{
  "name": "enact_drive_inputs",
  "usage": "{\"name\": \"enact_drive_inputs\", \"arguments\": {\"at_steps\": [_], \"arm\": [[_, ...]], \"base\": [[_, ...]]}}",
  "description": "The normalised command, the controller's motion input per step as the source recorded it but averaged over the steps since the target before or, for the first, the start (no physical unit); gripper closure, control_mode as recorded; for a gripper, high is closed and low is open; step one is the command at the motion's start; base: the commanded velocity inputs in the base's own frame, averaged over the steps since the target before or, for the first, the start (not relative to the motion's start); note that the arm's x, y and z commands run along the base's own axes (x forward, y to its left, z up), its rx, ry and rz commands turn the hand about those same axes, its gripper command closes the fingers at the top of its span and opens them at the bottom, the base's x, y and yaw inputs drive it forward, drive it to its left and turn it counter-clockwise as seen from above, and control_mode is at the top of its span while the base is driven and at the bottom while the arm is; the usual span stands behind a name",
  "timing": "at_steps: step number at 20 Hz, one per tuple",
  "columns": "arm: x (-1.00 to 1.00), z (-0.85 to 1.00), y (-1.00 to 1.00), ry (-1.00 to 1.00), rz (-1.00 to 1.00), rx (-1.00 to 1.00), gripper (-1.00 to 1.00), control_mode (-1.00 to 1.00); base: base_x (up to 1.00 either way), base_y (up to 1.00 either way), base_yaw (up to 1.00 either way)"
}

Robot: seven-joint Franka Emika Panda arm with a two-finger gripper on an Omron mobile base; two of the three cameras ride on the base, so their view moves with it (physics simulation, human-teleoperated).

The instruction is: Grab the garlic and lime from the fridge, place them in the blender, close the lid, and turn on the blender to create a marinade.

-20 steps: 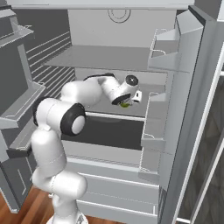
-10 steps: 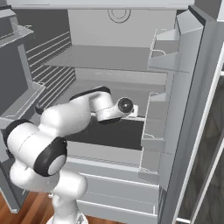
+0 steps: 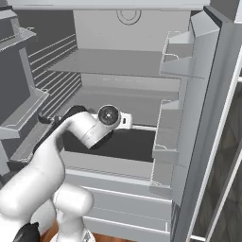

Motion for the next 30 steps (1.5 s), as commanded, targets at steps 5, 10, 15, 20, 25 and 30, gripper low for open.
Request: {"name": "enact_drive_inputs", "arguments": {"at_steps": [5,10,15,20,25,30], "arm": [[-0.97,1.0,0.51,0.4,0.0,0.01,1.0,-1.0],[-0.89,0.72,0.41,0.46,0.02,0.04,1.0,-1.0],[-0.61,0.06,0.29,-0.19,0.06,-0.11,1.0,-1.0],[-0.02,0.0,0.05,-0.01,0.0,-0.03,1.0,-1.0],[-0.1,0.0,0.0,-0.01,0.0,0.0,1.0,1.0],[0.0,0.0,0.0,0.0,0.0,0.0,1.0,1.0]], "base": [[0.0,0.0,0.0],[0.0,0.0,0.0],[0.0,0.0,0.0],[0.0,0.0,0.0],[-0.75,0.0,0.0],[-1.0,-0.19,0.02]]}}
